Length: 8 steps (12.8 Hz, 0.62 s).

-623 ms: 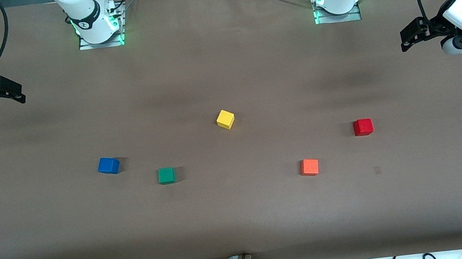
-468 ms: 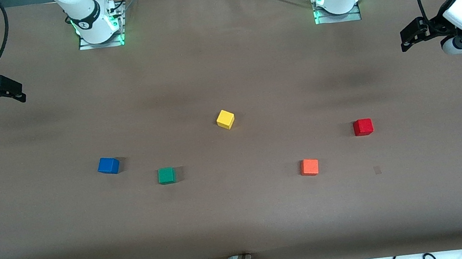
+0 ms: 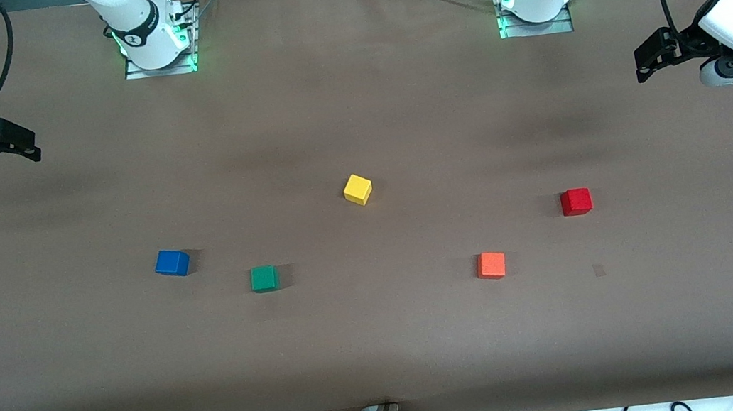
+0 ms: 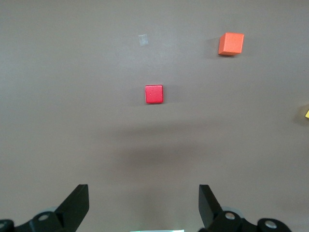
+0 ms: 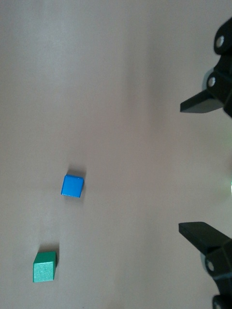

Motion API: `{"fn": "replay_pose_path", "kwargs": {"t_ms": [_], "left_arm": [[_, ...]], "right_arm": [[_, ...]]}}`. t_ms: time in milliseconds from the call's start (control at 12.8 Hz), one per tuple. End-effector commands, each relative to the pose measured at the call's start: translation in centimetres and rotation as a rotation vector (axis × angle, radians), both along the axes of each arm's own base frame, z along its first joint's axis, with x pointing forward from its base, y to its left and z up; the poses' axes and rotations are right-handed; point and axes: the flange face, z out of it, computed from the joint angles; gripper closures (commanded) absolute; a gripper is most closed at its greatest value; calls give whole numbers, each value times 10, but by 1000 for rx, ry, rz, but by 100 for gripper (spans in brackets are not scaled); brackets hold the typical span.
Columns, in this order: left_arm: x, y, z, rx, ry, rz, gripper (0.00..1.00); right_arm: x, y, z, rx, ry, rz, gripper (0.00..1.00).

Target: Pass red block to right arm, stack on blue

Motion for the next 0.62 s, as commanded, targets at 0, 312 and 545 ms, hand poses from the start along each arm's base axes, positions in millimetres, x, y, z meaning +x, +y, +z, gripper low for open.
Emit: {"fn": "replay_pose_path", "kwargs": {"t_ms": [0,312,545], "left_arm": [[-2,0,7,26,-5,6,0],[0,-4,7,28,-7,-3,0],[0,-3,8,28,-8,-2,0]], "right_arm": [[-7,2,7,1,-3,-7,0],[-7,2,7,1,-1,-4,0],[-7,2,7,1,-1,-4,0]]}}
